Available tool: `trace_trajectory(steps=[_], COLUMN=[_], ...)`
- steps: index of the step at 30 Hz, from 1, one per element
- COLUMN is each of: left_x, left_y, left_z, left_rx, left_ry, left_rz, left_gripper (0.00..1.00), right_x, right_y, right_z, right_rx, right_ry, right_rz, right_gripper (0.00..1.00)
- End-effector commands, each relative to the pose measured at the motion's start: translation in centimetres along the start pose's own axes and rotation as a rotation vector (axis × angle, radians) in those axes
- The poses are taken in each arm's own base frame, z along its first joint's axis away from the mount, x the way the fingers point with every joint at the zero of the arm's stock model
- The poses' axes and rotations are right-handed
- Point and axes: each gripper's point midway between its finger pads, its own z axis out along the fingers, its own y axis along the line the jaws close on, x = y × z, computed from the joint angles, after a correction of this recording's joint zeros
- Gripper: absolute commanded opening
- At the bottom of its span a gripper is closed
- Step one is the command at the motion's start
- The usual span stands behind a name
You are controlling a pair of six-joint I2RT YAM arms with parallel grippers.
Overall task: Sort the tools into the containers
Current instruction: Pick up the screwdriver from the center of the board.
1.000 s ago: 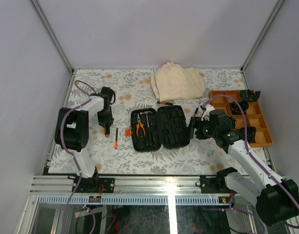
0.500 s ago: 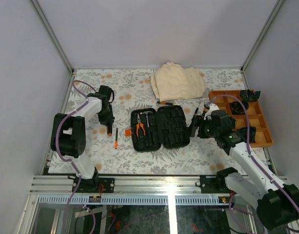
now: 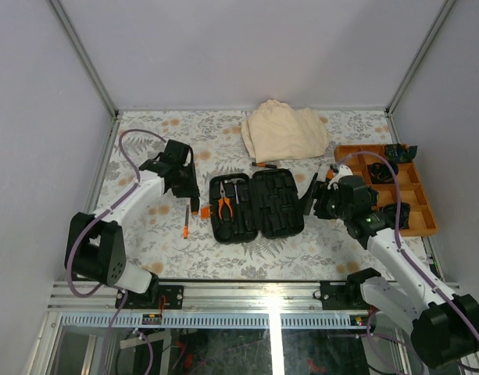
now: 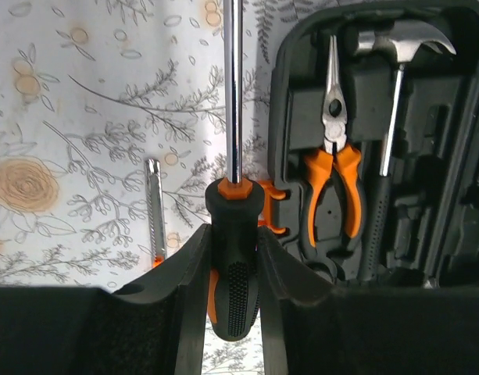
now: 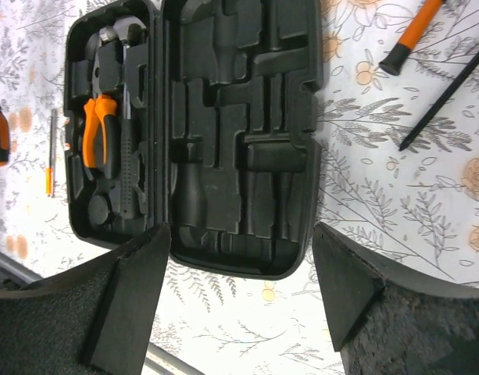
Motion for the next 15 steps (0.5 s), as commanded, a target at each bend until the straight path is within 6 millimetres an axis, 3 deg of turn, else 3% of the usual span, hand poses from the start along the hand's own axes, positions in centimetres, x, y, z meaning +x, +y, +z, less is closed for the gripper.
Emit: trace_trajectory(steps=[1, 8, 15], left_x=[-0.7, -0.5, 0.5], left_y=[-3.2, -7.7, -12.7], left_z=[-1.6, -4.3, -7.4], left_rx=[0.171, 0.407, 0.593], left_ry=[-0.081, -0.192, -0.287], left_rz=[-0.038, -0.059, -0.017], left_gripper=[0.0, 0.0, 0.0], right_x=[-1.0, 0.3, 0.1], right_y=[2.0, 5.4, 11.2], right_z=[0.2, 0.7, 0.0], right_rx=[-0.09, -0.162, -0.332], right_ry=[-0.028, -0.005, -0.114], right_rz=[0.069, 0.09, 0.145], right_gripper=[0.79, 0.76, 0.75])
